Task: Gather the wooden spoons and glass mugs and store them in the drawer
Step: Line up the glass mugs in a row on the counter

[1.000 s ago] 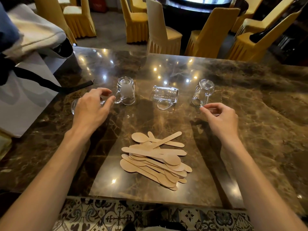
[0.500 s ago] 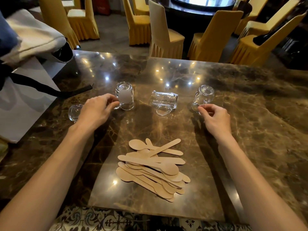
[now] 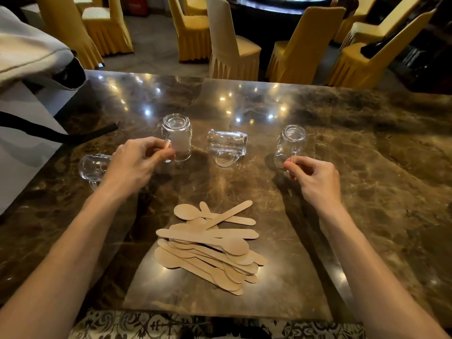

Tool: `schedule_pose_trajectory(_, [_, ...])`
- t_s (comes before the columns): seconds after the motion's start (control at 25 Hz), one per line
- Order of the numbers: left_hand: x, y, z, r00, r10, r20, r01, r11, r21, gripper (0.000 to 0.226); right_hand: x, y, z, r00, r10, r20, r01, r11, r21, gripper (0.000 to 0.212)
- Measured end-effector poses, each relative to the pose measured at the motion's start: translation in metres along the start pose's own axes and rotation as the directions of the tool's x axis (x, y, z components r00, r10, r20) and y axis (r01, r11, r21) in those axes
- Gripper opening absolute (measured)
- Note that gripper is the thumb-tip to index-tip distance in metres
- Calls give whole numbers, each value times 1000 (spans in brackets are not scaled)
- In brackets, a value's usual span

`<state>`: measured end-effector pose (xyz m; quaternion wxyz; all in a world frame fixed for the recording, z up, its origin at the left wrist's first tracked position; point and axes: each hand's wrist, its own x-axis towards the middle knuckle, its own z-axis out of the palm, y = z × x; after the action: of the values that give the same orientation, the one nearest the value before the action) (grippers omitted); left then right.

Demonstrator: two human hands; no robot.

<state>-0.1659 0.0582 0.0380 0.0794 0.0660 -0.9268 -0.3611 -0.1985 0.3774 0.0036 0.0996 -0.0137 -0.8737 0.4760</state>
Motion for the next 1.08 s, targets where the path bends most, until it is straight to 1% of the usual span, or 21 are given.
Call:
schedule_pose_trajectory(0.16, [-17,53,18,988,127,90,-102,965,-240,19,-18,12,-21,999,30,-32,-30,1000,0,4])
schedule_pose_trajectory(0.28, [-14,93,55,965,227,132,-172,927,-334,14,-24,22,-36,997,30,-65,-31,999,-14,4])
schedule_pose_trajectory(0.4, [-10,119,99,947,261,189,-187,923,-337,14,-26,31,-51,992,46,-118,-51,998,-36,4])
schedule_pose_trajectory(0.52, [-6,130,135,940,241,243,-159,936,-314,19,-24,38,-61,980,71,-187,-80,996,-38,11])
schedule_pose_trajectory(0.6, [-5,135,154,943,230,241,-157,945,-287,20,-23,42,-66,979,78,-189,-80,997,-5,12])
schedule_pose_trajectory(0.8, [-1,146,179,948,222,229,-155,948,-279,16,-22,53,-70,974,98,-206,-96,995,20,17])
schedule_pose_trajectory(0.96, [-1,152,191,948,215,236,-145,949,-281,17,-21,56,-72,969,129,-209,-122,991,46,14])
schedule_pose_trajectory(1.08, [-1,152,197,947,209,245,-133,947,-293,17,-21,56,-73,969,126,-212,-121,992,36,16])
